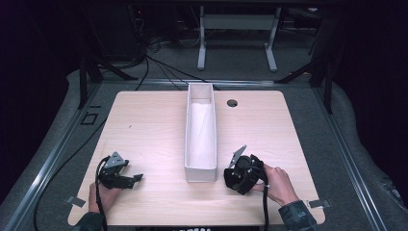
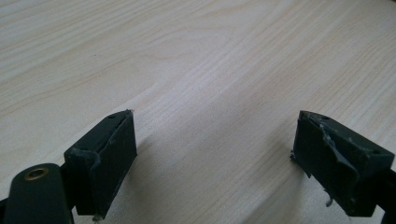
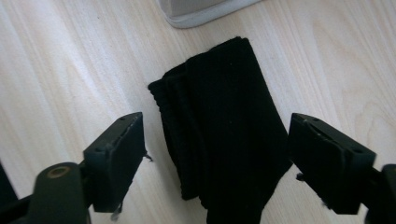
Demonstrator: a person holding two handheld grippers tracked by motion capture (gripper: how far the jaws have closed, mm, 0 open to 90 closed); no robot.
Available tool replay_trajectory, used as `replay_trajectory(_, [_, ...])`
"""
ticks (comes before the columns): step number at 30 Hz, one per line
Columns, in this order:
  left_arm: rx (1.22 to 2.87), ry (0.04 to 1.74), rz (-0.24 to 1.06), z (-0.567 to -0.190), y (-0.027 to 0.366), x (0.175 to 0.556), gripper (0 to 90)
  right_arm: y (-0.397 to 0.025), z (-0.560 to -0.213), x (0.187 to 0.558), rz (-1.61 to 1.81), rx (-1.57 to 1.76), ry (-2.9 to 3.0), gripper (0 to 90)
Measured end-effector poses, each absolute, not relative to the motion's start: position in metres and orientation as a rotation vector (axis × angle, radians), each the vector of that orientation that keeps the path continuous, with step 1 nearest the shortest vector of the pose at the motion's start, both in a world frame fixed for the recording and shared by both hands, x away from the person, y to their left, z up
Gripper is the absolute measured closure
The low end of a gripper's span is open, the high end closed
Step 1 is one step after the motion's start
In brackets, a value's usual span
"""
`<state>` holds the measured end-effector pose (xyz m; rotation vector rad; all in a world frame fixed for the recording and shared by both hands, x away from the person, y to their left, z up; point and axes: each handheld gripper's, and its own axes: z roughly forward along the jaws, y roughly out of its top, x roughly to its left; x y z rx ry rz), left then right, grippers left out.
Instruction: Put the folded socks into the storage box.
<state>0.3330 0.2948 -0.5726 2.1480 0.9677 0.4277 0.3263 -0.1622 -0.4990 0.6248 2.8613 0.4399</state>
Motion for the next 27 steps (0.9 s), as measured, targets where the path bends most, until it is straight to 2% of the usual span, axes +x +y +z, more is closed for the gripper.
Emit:
replay_trajectory(3, [2.148,0.968,0.427,-0.573,0.295,0.333,13.2,-0.160,-0.503,0.326,0.420,0.621,2.864,23.7])
replay_trajectory(4, [2.148,0.968,0.427,-0.573,0.295,0.333,13.2,-0.159,-0.506,0.325,0.401,0.590,2.847,29.0])
replay_trajectory(7, [2.148,0.967,0.428,-0.573,0.295,0.333,13.3,-0.158,-0.509,0.326,0.399,0.570,2.851,30.0])
replay_trajectory(27, [2.148,0.966,0.424,-0.573,0.295,0.333,13.3,-0.154,-0.513,0.328,0.366,0.534,2.854,56.7])
